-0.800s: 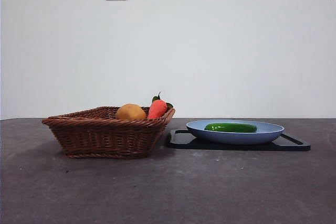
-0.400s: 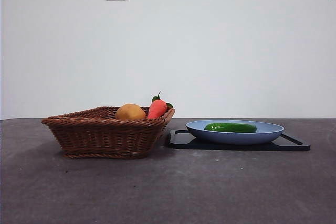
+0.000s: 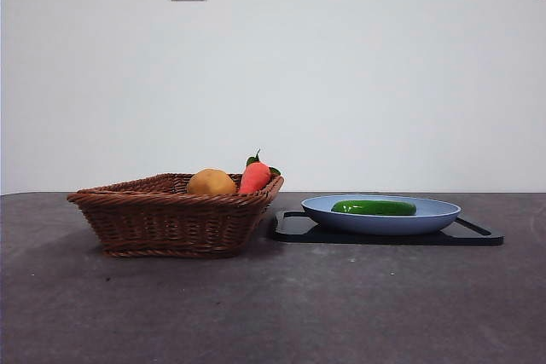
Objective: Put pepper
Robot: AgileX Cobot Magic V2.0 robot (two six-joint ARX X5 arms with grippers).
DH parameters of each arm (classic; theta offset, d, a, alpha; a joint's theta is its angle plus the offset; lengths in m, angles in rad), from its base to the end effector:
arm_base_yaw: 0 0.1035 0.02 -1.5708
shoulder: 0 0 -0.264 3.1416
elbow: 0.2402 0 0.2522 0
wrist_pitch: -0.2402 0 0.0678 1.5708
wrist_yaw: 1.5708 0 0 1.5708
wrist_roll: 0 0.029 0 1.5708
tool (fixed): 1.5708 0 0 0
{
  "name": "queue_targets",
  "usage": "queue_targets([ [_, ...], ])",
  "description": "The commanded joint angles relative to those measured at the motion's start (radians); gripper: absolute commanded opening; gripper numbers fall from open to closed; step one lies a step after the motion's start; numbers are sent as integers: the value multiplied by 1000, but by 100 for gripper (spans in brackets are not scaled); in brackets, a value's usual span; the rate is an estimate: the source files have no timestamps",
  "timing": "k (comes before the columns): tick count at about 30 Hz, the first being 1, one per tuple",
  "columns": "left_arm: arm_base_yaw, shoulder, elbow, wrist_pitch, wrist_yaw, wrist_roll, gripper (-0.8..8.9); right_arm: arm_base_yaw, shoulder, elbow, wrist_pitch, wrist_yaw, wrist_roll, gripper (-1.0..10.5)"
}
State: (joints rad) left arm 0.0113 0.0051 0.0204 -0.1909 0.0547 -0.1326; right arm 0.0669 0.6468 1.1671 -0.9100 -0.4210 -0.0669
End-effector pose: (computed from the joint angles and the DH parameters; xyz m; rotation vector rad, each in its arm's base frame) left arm 0.0953 -0.0005 0.1517 -0.1380 0.1781 -0.0316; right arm 0.0783 0.0171 0.4006 0.0046 0.3710 0.4942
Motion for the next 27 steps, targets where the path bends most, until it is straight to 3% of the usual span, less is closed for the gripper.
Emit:
queue_targets([
  [1, 3, -4, -3, -5, 1, -5, 8, -18, -94, -145, 178, 47, 44, 6],
  [7, 3, -4, -3, -5, 2, -5, 8, -22, -305, -512, 536, 127, 94, 6],
  [13, 3, -4, -3, -5, 2, -6, 8, -19, -465, -825, 784, 288, 177, 6],
  [19, 3, -4, -3, -5, 1, -6, 8, -16, -573, -1012, 843, 299, 187, 6],
  [27, 3, -4, -3, -5, 2, -5, 8, -11, -633, -1135, 842, 301, 187, 11],
])
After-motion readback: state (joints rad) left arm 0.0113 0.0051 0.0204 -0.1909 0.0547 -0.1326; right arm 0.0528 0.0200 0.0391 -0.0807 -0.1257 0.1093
